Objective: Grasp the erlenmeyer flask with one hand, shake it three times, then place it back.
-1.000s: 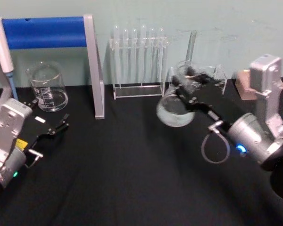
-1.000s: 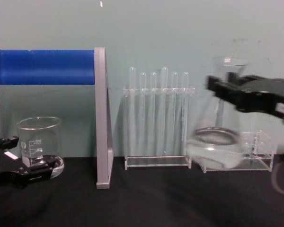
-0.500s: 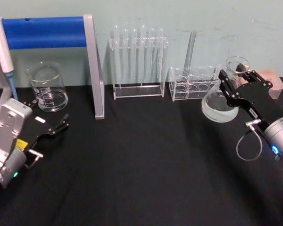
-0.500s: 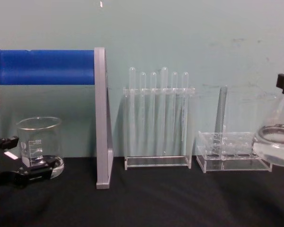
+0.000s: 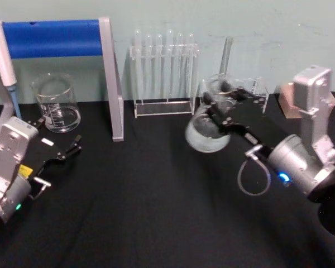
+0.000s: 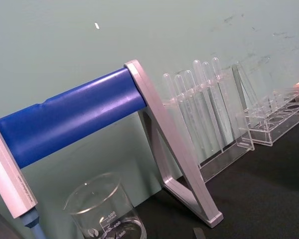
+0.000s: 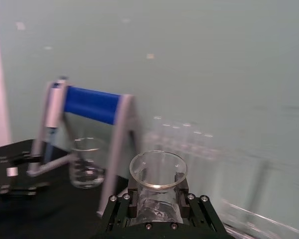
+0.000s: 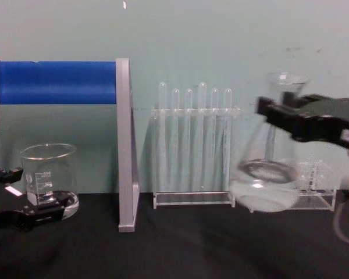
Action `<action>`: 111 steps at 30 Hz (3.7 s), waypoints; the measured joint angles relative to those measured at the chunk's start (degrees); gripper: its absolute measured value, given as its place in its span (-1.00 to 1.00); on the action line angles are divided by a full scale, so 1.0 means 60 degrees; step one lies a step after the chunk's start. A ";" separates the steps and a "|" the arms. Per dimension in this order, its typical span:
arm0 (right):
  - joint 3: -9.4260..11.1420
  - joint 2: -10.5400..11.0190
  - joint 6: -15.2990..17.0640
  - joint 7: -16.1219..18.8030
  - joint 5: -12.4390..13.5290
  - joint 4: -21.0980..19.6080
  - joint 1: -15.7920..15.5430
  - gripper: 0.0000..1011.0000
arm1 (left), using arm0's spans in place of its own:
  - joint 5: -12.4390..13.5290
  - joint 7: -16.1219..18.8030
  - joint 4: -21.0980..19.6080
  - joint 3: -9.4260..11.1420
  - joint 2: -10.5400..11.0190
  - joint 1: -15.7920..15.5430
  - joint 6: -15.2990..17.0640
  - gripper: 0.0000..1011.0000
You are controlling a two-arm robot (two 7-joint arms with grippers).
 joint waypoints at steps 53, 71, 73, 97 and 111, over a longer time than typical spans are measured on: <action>0.1300 -0.0056 0.0108 -0.1236 -0.0348 -0.0393 -0.0622 -0.11 | 0.0001 0.0000 0.0000 0.0000 0.0000 0.0000 0.0000 0.98; -0.0501 -0.0274 0.0096 0.0843 0.0020 0.0395 0.0478 -0.11 | 0.0000 0.0000 0.0000 0.0000 0.0000 0.0000 0.0000 0.98; -0.0692 -0.0276 0.0062 0.0988 0.0091 0.0486 0.0597 -0.11 | 0.0000 0.0000 0.0000 0.0000 0.0000 -0.0001 0.0000 0.98; 0.0350 0.0078 -0.0033 -0.0543 0.0058 0.0268 0.0096 -0.11 | 0.0000 0.0000 0.0000 0.0000 0.0000 -0.0001 0.0000 0.98; 0.1659 0.0065 0.0151 -0.1432 -0.0314 -0.0442 -0.0939 -0.11 | 0.0000 0.0000 0.0000 -0.0001 0.0000 0.0000 0.0000 0.98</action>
